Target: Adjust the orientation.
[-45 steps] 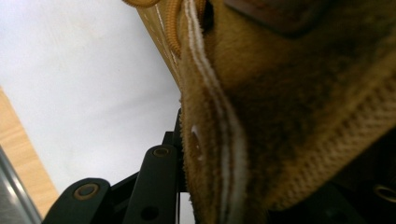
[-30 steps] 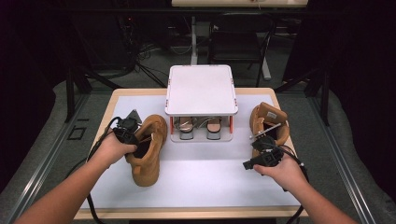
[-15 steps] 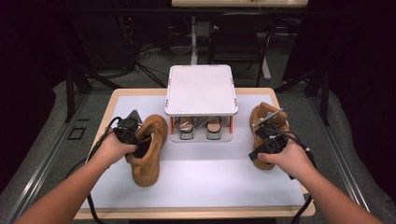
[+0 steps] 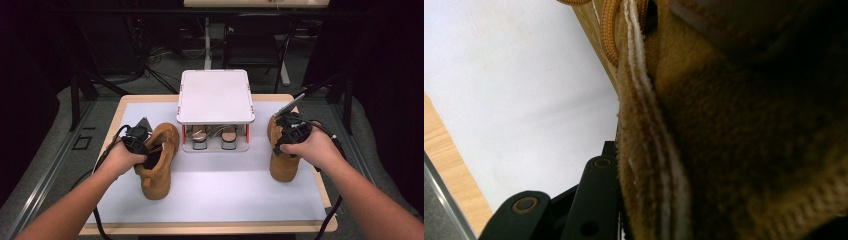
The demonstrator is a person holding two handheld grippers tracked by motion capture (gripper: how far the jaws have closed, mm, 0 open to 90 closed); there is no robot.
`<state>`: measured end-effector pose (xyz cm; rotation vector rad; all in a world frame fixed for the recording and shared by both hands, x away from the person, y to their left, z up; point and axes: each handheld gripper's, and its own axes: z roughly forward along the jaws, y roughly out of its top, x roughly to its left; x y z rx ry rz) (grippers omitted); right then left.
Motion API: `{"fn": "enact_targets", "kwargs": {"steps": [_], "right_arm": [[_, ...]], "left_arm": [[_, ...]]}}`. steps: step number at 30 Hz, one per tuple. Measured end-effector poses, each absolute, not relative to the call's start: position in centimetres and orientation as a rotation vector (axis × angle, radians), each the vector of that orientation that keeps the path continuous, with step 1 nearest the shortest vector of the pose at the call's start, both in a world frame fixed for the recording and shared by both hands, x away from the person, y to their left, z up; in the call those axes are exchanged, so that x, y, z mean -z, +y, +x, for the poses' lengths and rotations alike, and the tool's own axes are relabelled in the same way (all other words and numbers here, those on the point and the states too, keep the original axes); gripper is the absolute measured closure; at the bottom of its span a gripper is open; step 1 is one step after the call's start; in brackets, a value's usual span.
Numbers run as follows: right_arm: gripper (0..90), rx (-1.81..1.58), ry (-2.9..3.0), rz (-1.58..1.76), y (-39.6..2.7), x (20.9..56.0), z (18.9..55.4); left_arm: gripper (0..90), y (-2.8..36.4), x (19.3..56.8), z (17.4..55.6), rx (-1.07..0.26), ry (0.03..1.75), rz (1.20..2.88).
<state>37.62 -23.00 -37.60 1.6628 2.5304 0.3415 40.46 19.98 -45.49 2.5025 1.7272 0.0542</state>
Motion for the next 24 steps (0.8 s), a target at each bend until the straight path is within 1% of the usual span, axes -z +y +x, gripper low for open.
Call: {"fn": "enact_targets", "kwargs": {"steps": [7, 8, 16, 21, 24], "right_arm": [[60.8, -0.308, 2.483, 1.691, -23.4, 37.6, 38.8], [59.3, -0.290, 2.478, 1.693, -23.4, 37.9, 39.2], [58.9, -0.254, 2.461, 1.739, -23.5, 39.2, 40.4], [60.7, -0.230, 2.481, 1.745, -23.4, 40.0, 40.7], [64.2, -0.201, 2.483, 1.736, -23.1, 40.9, 40.8]], "left_arm": [[75.6, 20.0, 45.5, 40.5, -0.054, 1.727, 2.503], [75.6, 20.0, 45.5, 40.5, -0.053, 1.729, 2.505], [75.7, 20.0, 45.5, 40.5, -0.052, 1.729, 2.507], [75.7, 20.0, 45.5, 40.5, -0.051, 1.729, 2.508], [75.7, 20.0, 45.5, 40.5, -0.050, 1.729, 2.509]]}}
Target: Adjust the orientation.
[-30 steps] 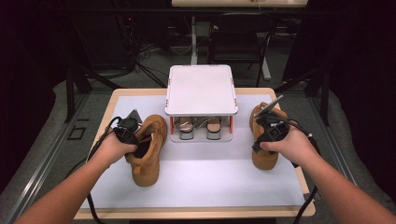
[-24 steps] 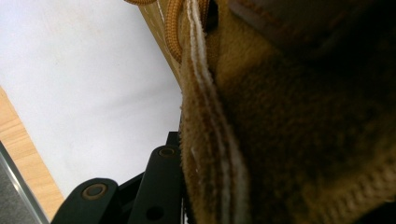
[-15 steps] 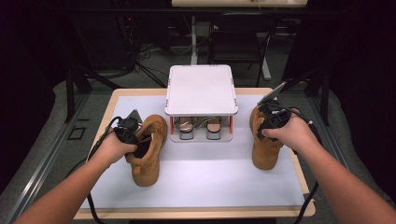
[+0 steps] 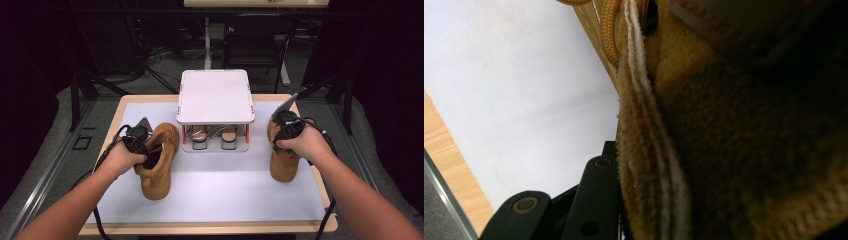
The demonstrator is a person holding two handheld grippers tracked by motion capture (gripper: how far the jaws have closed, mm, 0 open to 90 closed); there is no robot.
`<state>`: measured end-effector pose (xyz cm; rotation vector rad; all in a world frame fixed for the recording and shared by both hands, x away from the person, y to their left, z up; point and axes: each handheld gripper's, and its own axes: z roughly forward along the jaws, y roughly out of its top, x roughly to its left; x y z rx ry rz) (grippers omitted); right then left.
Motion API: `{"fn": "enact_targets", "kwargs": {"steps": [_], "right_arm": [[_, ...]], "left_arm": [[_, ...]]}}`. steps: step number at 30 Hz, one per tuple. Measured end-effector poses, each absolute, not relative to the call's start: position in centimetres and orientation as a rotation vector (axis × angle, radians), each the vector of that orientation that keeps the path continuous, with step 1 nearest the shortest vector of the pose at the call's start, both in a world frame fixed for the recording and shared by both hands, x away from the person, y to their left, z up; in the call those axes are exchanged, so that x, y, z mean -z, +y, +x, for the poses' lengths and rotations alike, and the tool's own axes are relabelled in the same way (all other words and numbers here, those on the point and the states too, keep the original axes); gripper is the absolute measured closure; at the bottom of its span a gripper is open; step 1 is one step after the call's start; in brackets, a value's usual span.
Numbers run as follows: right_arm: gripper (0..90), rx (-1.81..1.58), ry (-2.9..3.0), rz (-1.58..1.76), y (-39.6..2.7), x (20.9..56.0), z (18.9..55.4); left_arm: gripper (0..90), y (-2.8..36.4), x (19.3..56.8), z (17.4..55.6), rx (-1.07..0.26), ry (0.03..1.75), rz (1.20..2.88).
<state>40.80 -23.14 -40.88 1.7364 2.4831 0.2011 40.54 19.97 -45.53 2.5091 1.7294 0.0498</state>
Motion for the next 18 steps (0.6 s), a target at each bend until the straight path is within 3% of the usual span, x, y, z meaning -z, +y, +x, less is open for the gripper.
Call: {"fn": "enact_targets", "kwargs": {"steps": [9, 18], "right_arm": [[73.9, -0.210, 2.481, 1.737, -23.32, 41.30, 40.92], [77.7, -0.191, 2.513, 1.648, -23.01, 41.14, 40.51]], "left_arm": [[75.9, 19.94, 45.54, 40.55, -0.050, 1.732, 2.511], [75.9, 19.91, 45.54, 40.59, -0.046, 1.736, 2.513]]}}
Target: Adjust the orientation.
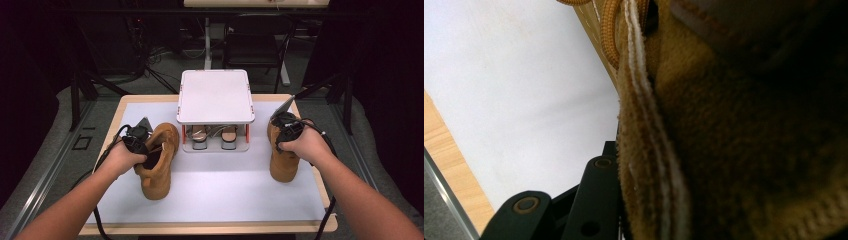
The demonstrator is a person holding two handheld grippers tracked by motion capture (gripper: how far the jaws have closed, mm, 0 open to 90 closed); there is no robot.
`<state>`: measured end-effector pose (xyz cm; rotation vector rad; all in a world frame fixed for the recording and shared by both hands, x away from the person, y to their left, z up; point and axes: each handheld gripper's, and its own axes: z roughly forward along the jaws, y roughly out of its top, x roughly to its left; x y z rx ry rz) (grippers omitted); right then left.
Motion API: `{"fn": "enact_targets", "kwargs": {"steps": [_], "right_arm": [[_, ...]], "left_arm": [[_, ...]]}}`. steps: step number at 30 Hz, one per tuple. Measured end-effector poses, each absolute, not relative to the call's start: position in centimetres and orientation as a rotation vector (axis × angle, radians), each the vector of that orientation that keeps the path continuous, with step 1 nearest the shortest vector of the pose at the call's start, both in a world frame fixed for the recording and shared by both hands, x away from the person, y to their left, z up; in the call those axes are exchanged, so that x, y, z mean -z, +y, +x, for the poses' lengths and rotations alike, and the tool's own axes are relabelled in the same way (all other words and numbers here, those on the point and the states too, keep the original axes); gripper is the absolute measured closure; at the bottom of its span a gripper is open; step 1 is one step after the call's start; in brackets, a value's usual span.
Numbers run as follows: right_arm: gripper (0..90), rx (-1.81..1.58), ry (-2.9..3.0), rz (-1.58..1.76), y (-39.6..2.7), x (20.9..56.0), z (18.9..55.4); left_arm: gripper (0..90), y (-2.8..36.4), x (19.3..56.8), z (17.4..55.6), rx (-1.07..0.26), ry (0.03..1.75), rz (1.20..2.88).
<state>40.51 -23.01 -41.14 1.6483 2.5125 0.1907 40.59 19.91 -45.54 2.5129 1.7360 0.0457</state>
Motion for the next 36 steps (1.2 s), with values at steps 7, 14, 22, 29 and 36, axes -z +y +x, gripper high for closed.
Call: {"fn": "enact_targets", "kwargs": {"steps": [7, 14, 22, 29, 36], "right_arm": [[78.1, -0.183, 2.591, 1.577, -22.0, 40.7, 39.2], [78.2, -0.188, 2.637, 1.497, -21.0, 40.7, 37.3], [78.1, -0.195, 2.673, 1.459, -20.5, 40.6, 35.2], [78.0, -0.180, 2.714, 1.432, -20.2, 40.7, 33.6], [73.9, -0.179, 2.731, 1.463, -20.1, 41.0, 33.2]], "left_arm": [[76.1, 19.9, 45.5, 40.6, -0.048, 1.735, 2.519], [76.2, 19.9, 45.5, 40.6, -0.048, 1.737, 2.519], [76.3, 19.8, 45.5, 40.7, -0.053, 1.739, 2.523], [76.3, 19.8, 45.5, 40.7, -0.053, 1.740, 2.523], [76.2, 19.8, 45.5, 40.7, -0.051, 1.743, 2.525]]}}
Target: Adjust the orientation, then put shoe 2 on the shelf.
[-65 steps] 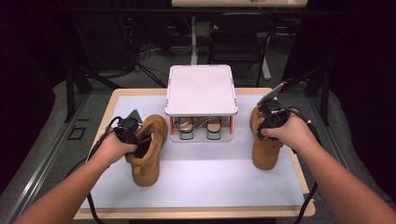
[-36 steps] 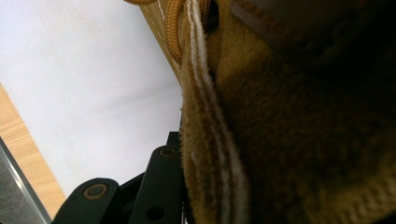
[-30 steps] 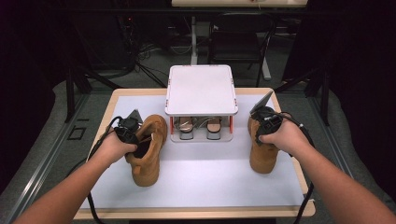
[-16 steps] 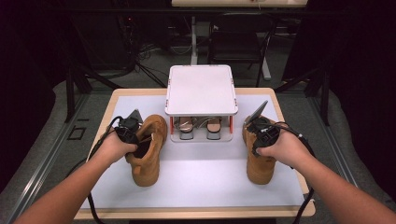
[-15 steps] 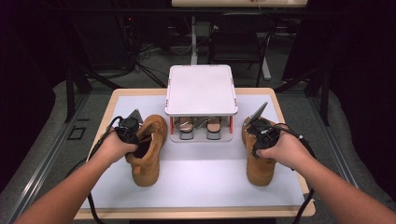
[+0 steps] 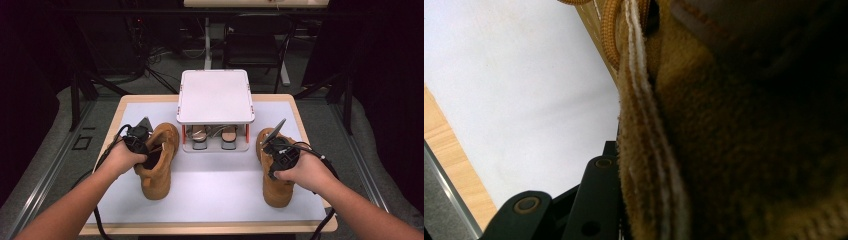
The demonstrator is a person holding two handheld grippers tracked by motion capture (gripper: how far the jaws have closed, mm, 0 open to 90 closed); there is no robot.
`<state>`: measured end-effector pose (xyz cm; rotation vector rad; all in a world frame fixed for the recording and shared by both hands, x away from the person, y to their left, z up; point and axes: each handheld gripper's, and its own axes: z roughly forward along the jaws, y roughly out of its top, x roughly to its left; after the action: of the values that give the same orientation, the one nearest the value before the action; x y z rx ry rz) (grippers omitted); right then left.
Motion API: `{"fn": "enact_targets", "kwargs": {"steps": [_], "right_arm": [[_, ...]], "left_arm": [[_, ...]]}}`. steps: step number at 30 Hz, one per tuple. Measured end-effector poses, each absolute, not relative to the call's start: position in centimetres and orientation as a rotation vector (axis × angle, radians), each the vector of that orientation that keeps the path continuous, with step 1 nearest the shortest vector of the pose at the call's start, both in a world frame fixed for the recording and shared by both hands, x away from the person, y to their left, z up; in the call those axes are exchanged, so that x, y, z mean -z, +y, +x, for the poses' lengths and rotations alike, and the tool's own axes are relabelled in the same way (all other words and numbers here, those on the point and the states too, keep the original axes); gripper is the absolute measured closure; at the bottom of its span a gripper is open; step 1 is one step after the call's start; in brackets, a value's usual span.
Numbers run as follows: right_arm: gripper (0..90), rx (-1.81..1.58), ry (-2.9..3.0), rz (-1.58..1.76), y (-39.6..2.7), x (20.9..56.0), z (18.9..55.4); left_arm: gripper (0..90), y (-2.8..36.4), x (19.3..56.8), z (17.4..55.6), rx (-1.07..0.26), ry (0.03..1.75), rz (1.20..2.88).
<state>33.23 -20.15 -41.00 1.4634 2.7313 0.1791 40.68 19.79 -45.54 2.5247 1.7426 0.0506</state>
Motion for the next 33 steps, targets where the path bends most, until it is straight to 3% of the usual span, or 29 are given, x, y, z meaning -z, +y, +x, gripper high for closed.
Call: {"fn": "enact_targets", "kwargs": {"steps": [4, 16, 33], "right_arm": [[68.5, -0.228, 2.727, 1.494, -20.4, 40.1, 33.4], [65.0, -0.272, 2.602, 1.542, -22.2, 36.5, 34.4], [61.2, -0.188, 2.494, 1.639, -25.4, 36.9, 36.0]], "left_arm": [[76.2, 19.8, 45.5, 40.7, -0.046, 1.746, 2.521], [76.2, 19.8, 45.6, 40.7, -0.054, 1.743, 2.526], [76.3, 19.8, 45.6, 40.7, -0.050, 1.746, 2.525]]}}
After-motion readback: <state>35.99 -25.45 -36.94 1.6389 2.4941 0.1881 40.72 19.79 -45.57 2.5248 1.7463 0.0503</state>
